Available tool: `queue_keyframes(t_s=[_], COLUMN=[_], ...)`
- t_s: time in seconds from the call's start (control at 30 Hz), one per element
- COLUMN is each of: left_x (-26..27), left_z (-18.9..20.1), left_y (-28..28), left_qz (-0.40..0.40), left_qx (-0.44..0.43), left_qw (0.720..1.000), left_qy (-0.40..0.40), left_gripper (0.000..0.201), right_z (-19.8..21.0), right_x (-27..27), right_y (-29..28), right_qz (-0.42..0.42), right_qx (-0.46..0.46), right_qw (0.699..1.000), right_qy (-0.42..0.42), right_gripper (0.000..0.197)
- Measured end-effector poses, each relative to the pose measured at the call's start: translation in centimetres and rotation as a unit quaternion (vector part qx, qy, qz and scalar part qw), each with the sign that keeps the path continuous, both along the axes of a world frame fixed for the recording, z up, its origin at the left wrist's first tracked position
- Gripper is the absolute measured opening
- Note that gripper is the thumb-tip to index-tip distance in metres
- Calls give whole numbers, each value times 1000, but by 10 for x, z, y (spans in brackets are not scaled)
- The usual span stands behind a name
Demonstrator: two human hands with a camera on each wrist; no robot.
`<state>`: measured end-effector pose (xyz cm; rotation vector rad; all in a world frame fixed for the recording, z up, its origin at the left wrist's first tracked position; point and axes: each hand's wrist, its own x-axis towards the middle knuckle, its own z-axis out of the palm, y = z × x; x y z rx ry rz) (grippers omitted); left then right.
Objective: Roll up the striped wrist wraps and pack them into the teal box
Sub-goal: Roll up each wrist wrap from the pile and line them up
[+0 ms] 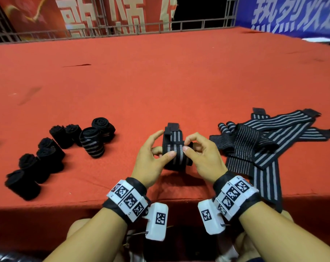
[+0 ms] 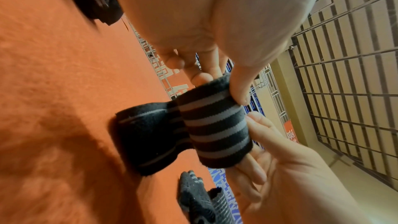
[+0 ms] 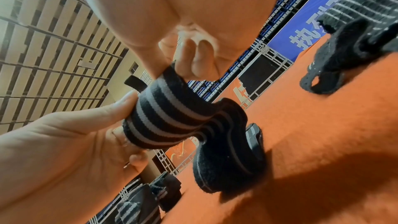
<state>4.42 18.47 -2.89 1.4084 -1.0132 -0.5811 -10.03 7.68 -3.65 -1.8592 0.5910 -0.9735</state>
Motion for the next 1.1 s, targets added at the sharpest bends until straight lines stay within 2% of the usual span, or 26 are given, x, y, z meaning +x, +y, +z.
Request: queue_keyframes(t_s=[0.07,0.23,0.5,0.67,0.8,0.87,0.93,1.1], left_x=[-3,-3,-2,4,6,7,6,5], left_z=[4,9,18,17,16,13,13,15], left_y=[2,6,14,14,11,9,8,2], left_qz=[-1,-7,-13,68,56,34,19,27], left_qx=[-17,-32,-35,1,27,41,41,40], left_qw=[1000,999,995,969,972,984,993,999], left_qy=[-2,-32,-96,-238,-225,-171,-108,-18], left_gripper=[61,36,41,17,14,8,16,9], right_z=[2,9,20,27,29,31,33,31], right_x=[-2,-9,-13,-14,-13,-15,-18,-18], right_y=[0,3,1,5,7,7,8,8], right_qz=[10,26,8,49,58,51,55,69], right_qx=[7,-2,-89,-87,-76,-91,-109,-144], right_qw=[1000,999,987,988,988,988,987,979], right_qy=[1,46,136,121,124,114,104,128], right_gripper=[14,33,17,10,10,25,45,49])
